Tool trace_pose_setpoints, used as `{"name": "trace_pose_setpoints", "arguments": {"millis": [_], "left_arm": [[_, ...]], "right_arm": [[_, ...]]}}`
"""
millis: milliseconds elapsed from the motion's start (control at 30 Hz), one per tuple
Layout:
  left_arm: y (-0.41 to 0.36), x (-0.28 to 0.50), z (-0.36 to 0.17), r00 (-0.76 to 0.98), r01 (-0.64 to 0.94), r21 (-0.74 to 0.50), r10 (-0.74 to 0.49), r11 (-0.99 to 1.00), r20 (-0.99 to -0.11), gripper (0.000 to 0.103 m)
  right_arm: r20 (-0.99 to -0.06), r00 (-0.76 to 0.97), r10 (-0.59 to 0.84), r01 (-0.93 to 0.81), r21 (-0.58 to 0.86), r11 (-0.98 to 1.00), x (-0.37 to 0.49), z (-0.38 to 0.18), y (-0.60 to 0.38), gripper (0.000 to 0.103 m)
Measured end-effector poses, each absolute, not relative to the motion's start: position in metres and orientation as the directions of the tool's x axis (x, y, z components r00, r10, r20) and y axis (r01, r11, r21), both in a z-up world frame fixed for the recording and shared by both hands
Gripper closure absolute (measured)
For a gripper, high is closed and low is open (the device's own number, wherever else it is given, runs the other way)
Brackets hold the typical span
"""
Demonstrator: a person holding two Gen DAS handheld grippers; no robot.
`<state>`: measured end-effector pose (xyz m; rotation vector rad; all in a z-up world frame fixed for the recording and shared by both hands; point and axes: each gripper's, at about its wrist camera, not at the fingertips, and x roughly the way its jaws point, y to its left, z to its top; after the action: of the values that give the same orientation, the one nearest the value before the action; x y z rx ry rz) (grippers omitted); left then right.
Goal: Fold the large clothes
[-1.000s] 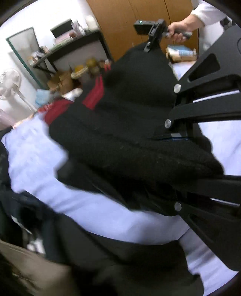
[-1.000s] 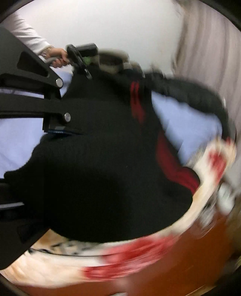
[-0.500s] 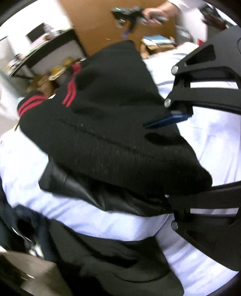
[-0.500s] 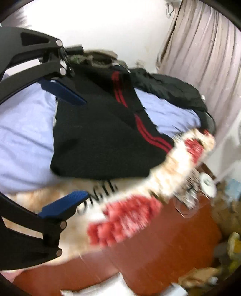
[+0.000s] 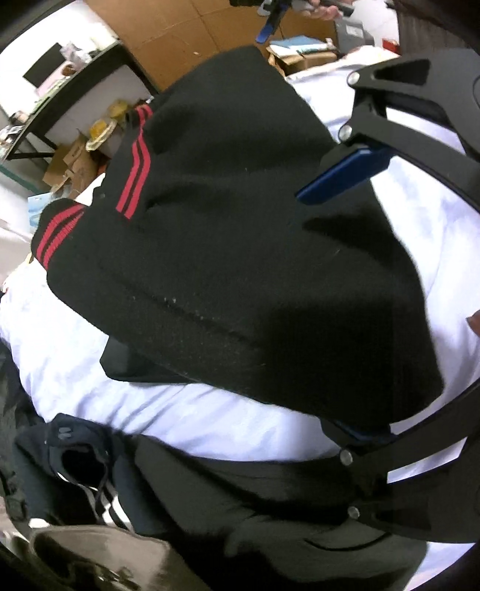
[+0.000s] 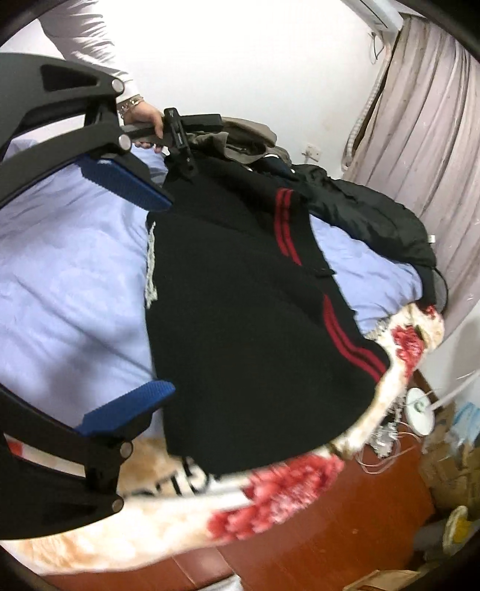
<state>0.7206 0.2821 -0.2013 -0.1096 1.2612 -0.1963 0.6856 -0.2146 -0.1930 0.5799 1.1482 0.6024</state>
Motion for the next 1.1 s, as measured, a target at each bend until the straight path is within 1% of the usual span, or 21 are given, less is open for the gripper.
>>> {"name": "trace_pose_setpoints", "arguments": {"millis": [67, 233, 300, 367, 500, 567, 600, 633, 667, 700, 767, 800, 867, 933, 1033, 1100], "left_arm": [[0.283, 0.724, -0.202, 0.296, 0.105, -0.172, -0.196, 0.979, -0.935, 0.006], [0.291, 0.717, -0.179, 0.365, 0.110, -0.043, -0.080, 0.993, -0.927, 0.006], [0.296, 0.708, -0.164, 0.402, 0.112, 0.029, -0.018, 0.993, -0.915, 0.006], [0.295, 0.698, -0.150, 0.429, 0.124, 0.045, -0.013, 0.991, -0.903, 0.006], [0.271, 0.661, -0.116, 0.488, 0.162, 0.033, -0.051, 0.986, -0.871, 0.006], [0.257, 0.643, -0.106, 0.508, 0.167, -0.016, -0.101, 0.986, -0.855, 0.006], [0.253, 0.636, -0.103, 0.519, 0.167, -0.046, -0.128, 0.985, -0.845, 0.006], [0.245, 0.626, -0.101, 0.533, 0.164, -0.099, -0.173, 0.981, -0.828, 0.006], [0.238, 0.621, -0.103, 0.538, 0.162, -0.131, -0.199, 0.978, -0.819, 0.006], [0.229, 0.618, -0.107, 0.539, 0.161, -0.161, -0.224, 0.974, -0.812, 0.006], [0.214, 0.626, -0.121, 0.533, 0.163, -0.179, -0.239, 0.970, -0.812, 0.006], [0.208, 0.634, -0.126, 0.532, 0.168, -0.197, -0.257, 0.966, -0.806, 0.006], [0.195, 0.656, -0.136, 0.531, 0.202, -0.237, -0.309, 0.950, -0.789, 0.006], [0.181, 0.687, -0.144, 0.526, 0.228, -0.219, -0.309, 0.949, -0.792, 0.006], [0.169, 0.737, -0.157, 0.524, 0.249, -0.170, -0.280, 0.953, -0.804, 0.006], [0.169, 0.773, -0.171, 0.529, 0.256, -0.095, -0.222, 0.962, -0.819, 0.006]], "right_arm": [[-0.643, 0.288, 0.710, -0.147, 0.703, 0.696, 0.685, -0.195, -0.204, 0.012], [-0.644, 0.310, 0.699, -0.172, 0.685, 0.707, 0.684, -0.186, -0.187, 0.012], [-0.663, 0.315, 0.679, -0.151, 0.671, 0.726, 0.685, -0.185, -0.183, 0.012], [-0.691, 0.331, 0.643, -0.120, 0.645, 0.755, 0.688, -0.188, -0.184, 0.012], [-0.727, 0.368, 0.580, -0.065, 0.602, 0.796, 0.692, -0.198, -0.189, 0.012], [-0.741, 0.361, 0.566, -0.051, 0.591, 0.805, 0.697, -0.212, -0.190, 0.012], [-0.767, 0.343, 0.542, -0.064, 0.556, 0.829, 0.702, -0.221, -0.188, 0.012], [-0.802, 0.319, 0.505, -0.052, 0.517, 0.854, 0.709, -0.233, -0.190, 0.015], [-0.823, 0.295, 0.485, -0.012, 0.504, 0.864, 0.717, -0.247, -0.196, 0.024], [-0.831, 0.265, 0.489, 0.065, 0.521, 0.851, 0.725, -0.264, -0.207, 0.028], [-0.798, 0.273, 0.537, 0.165, 0.588, 0.792, 0.728, -0.275, -0.219, 0.027], [-0.798, 0.287, 0.529, 0.170, 0.586, 0.792, 0.727, -0.271, -0.217, 0.026], [-0.812, 0.301, 0.501, 0.124, 0.554, 0.823, 0.724, -0.260, -0.207, 0.022], [-0.815, 0.318, 0.484, 0.053, 0.525, 0.850, 0.712, -0.244, -0.193, 0.021], [-0.781, 0.328, 0.532, -0.007, 0.561, 0.828, 0.689, -0.231, -0.185, 0.021], [-0.764, 0.331, 0.554, -0.036, 0.577, 0.816, 0.674, -0.227, -0.186, 0.018]]}}
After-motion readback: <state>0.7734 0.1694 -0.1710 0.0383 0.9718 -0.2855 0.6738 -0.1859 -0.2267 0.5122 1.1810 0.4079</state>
